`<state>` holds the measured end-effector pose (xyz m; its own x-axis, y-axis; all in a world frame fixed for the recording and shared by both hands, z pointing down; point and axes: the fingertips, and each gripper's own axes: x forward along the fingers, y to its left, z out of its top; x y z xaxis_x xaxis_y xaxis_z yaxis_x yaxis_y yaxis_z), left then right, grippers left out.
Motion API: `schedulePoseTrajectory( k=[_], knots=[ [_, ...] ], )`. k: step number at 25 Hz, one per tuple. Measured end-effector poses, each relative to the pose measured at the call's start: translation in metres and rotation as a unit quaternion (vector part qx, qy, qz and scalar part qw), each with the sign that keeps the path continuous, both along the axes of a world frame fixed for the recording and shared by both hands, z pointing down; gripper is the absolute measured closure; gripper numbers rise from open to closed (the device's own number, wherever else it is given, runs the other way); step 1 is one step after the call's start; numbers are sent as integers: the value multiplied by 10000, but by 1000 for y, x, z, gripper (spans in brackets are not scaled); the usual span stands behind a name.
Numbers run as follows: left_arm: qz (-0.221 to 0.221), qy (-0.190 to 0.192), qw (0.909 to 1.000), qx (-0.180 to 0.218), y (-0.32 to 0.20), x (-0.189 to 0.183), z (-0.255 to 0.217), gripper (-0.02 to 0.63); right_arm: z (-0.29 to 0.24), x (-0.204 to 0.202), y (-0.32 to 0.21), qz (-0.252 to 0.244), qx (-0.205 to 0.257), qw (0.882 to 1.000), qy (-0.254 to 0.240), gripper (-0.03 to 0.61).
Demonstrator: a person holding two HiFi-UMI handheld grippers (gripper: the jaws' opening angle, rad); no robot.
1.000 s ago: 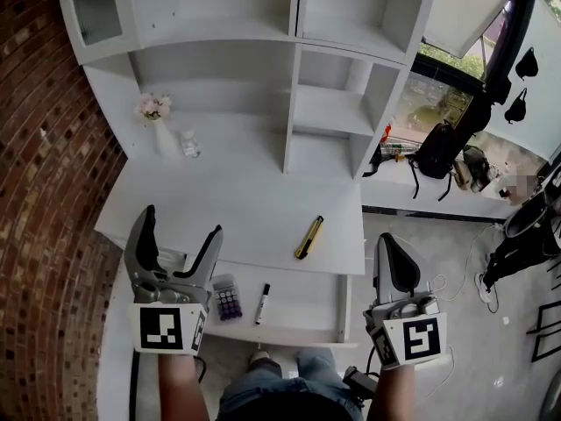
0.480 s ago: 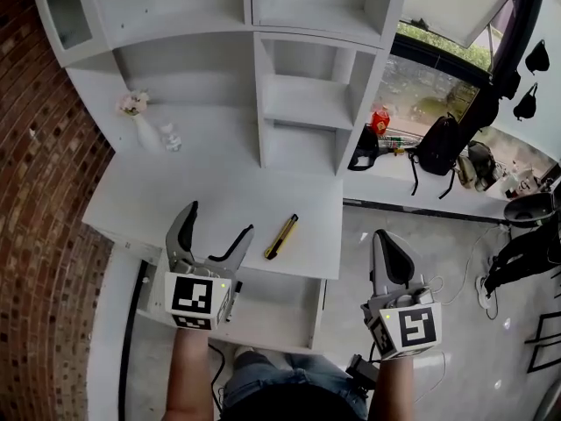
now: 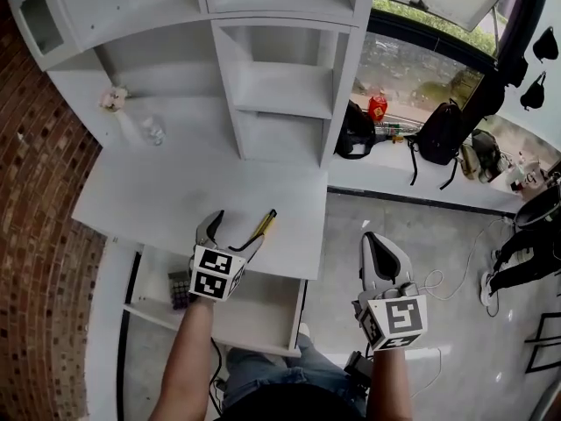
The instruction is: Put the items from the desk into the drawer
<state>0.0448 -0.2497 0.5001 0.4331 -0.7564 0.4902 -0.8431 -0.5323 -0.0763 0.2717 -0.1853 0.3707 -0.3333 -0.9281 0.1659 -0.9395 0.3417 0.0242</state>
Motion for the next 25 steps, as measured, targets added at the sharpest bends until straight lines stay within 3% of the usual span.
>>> schedulePoseTrajectory(
  k=[4,8,12,15,17,20,21,22,25],
  knots=[
    [123,-223,9967,-773,-7,17,58,173,28,7,-6,-91,-290,9995,-52,569],
    [168,-431,9850,-1661,-7,23,115,175,45,12,-9,-199,-496,9986,-60,569],
    [147,-547,9742,-2185,-14,26,148,202,59,18,-12,-254,-662,9974,-99,569],
    [106,-581,9686,-2415,-18,27,158,243,68,22,-12,-273,-763,9967,-113,569],
    [121,-665,9665,-2475,-18,28,161,348,72,24,-12,-289,-814,9962,-123,569],
    [164,-670,9649,-2535,-18,31,163,350,76,27,-13,-286,-866,9957,-140,569],
    [158,-701,9645,-2542,-18,31,163,395,77,26,-14,-293,-871,9957,-148,569],
    [127,-760,9640,-2545,-19,29,162,495,77,25,-14,-311,-871,9956,-156,569],
    [75,-908,9625,-2557,-18,27,162,497,76,21,-15,-403,-856,9954,-169,569]
  ],
)
